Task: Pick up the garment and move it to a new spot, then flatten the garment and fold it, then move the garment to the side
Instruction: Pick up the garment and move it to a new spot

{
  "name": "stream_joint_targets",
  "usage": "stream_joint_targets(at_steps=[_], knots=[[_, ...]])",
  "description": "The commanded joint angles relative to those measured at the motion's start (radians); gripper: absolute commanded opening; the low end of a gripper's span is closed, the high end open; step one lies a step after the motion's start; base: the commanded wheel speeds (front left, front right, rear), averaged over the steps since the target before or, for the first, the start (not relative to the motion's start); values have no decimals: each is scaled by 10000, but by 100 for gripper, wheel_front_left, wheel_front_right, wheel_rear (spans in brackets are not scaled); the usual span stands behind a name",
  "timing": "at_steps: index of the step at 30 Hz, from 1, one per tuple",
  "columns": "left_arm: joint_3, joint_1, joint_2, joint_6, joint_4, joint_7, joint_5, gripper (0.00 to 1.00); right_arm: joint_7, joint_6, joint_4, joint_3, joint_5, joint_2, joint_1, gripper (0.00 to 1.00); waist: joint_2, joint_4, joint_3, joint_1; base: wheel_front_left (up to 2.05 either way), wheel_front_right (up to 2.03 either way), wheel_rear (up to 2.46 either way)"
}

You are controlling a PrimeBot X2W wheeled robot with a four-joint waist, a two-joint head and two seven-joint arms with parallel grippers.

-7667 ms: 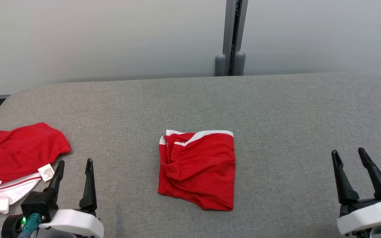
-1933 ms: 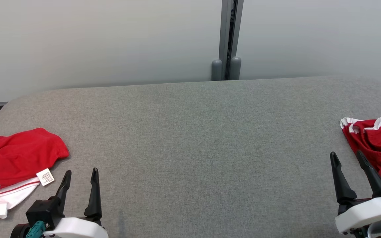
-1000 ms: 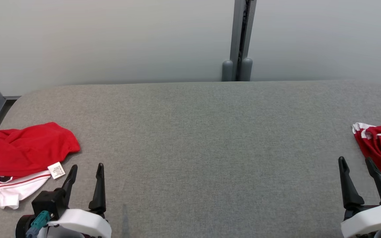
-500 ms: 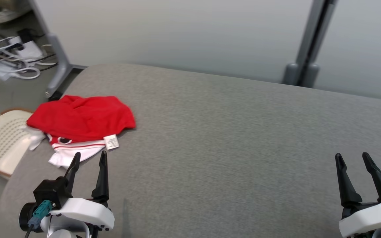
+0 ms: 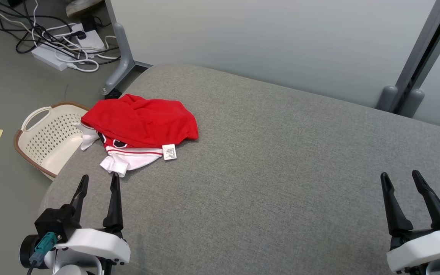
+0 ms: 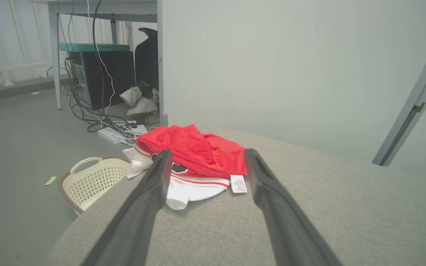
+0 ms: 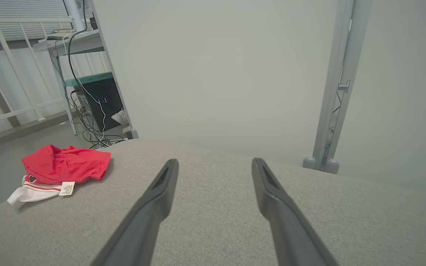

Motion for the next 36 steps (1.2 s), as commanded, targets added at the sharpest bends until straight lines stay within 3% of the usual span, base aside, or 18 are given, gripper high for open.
stream_joint_targets(at_steps=[1, 13, 20, 29, 36], knots=[[34, -63, 0, -15, 5, -43, 58, 100, 57, -1, -78, -31, -15, -69, 10, 100, 0, 12, -9, 0, 0, 0, 0], [85, -486, -90, -15, -59, -108, 228, 100, 230, -1, -289, -68, -65, -143, -40, 100, 0, -1, 222, 0, 0, 0, 0], [389, -1778, -210, -74, -151, -107, 253, 100, 629, -1, -819, 12, -120, -469, -536, 100, 0, -471, 1245, 0, 0, 0, 0], [631, -4090, -398, -749, 1091, -102, -45, 100, 1131, -1, -1707, 129, -184, -929, -1336, 100, 0, -1457, 3177, 0, 0, 0, 0], [410, -5925, -428, -1431, 3638, 405, -247, 100, 1232, -1, -1985, 328, -141, -1233, -1911, 100, 0, -2060, 4454, 0, 0, 0, 0]])
